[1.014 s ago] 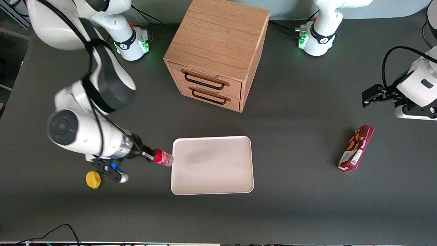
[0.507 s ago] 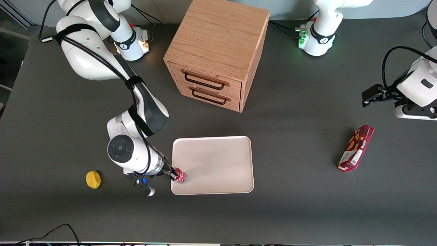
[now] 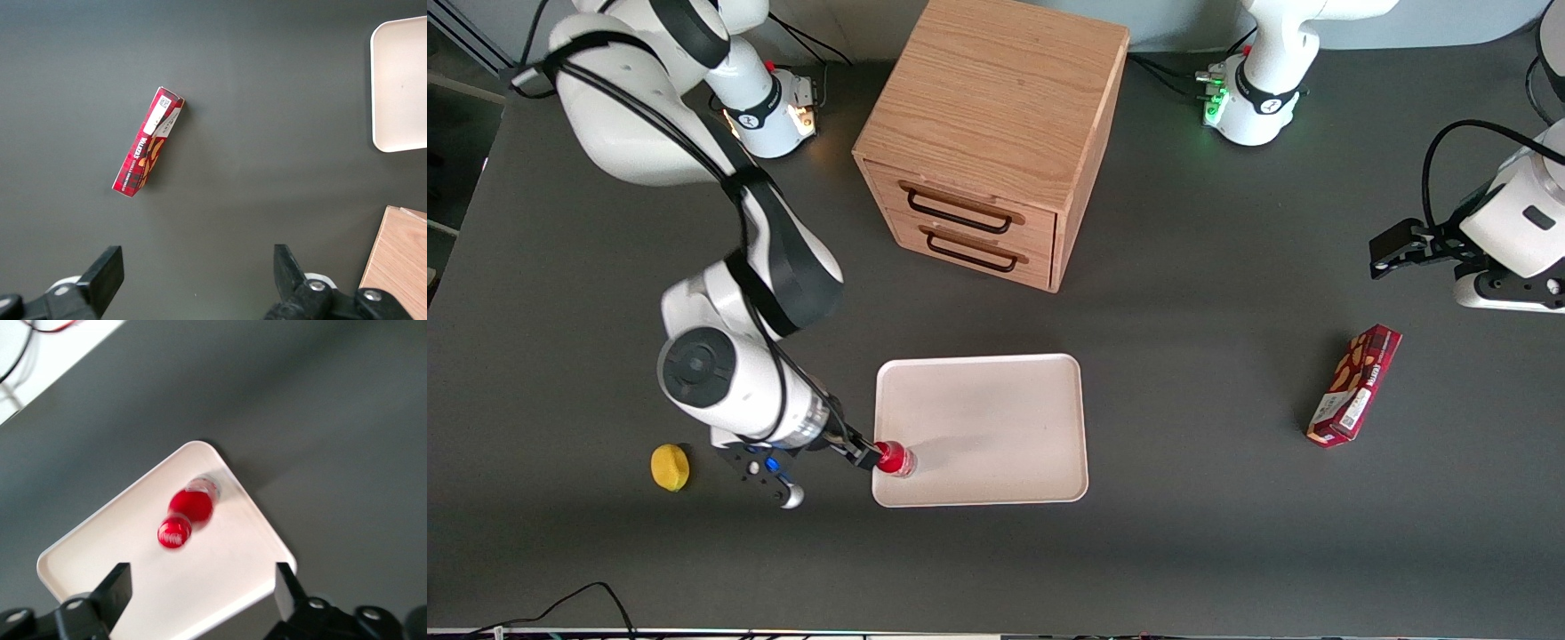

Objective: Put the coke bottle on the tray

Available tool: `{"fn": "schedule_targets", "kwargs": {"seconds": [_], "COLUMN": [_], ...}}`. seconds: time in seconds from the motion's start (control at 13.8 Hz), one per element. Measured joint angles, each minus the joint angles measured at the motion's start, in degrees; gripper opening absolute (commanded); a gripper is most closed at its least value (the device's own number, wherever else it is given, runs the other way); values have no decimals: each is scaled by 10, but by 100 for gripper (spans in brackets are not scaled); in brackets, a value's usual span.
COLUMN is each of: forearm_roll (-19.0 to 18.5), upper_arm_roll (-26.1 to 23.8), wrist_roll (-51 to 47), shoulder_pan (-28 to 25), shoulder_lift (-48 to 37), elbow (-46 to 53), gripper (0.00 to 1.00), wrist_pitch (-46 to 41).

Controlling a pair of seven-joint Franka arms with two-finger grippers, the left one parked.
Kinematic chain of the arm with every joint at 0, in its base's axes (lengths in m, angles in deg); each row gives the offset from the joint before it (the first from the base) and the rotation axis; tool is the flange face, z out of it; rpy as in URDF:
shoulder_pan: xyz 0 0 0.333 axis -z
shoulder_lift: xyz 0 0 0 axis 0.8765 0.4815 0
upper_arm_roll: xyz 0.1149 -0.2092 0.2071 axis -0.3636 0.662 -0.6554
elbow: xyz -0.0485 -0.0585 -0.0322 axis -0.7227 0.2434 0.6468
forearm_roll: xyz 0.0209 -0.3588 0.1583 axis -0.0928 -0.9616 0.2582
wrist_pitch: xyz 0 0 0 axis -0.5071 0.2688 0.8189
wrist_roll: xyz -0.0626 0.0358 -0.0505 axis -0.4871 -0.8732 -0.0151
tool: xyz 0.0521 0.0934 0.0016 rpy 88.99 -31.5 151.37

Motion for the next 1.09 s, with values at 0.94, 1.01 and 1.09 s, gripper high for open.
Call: {"fn": "schedule_targets", "kwargs": {"seconds": [0.94, 1.01, 1.09], "forearm_roll": [128, 129, 131], "upper_arm_roll": [168, 167, 166], "wrist_roll": [374, 374, 374], "shoulder_pan": [91, 90, 90], "shoulder_lift": [-553, -561, -564], "elbow": [-519, -533, -533], "gripper": [100, 100, 100], "wrist_pitch": [-57, -51, -49]}}
